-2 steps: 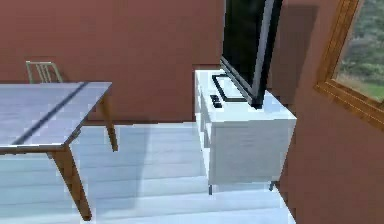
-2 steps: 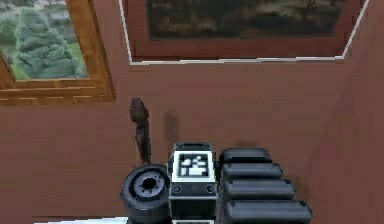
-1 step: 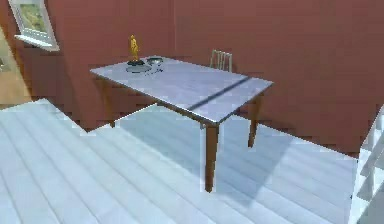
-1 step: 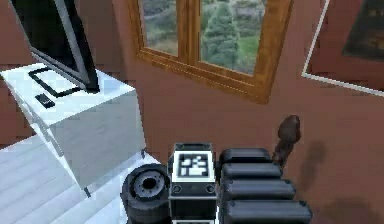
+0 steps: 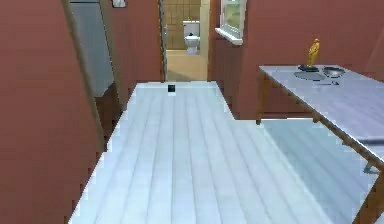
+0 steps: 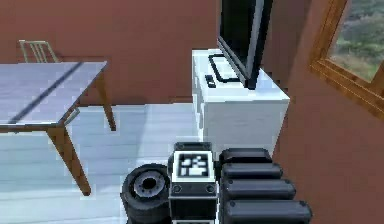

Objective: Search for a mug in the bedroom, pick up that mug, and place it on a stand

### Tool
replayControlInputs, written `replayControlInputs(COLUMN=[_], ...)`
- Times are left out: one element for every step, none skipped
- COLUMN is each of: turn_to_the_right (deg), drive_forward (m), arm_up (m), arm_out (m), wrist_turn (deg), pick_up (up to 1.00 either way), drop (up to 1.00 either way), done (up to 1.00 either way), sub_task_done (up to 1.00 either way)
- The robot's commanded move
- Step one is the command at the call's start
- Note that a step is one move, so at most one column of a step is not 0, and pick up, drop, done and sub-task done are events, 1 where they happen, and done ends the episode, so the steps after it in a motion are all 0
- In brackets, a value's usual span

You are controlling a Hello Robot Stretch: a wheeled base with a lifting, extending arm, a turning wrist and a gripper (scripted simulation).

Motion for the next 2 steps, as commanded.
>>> replayControlInputs(turn_to_the_right=[-45.0, -45.0], drive_forward=[0.0, 0.0], arm_up=[0.0, 0.0], arm_out=[0.0, 0.0], wrist_turn=[0.0, 0.0], pick_up=[0.0, 0.0], drop=[0.0, 0.0], done=[0.0, 0.0], sub_task_done=[0.0, 0.0])
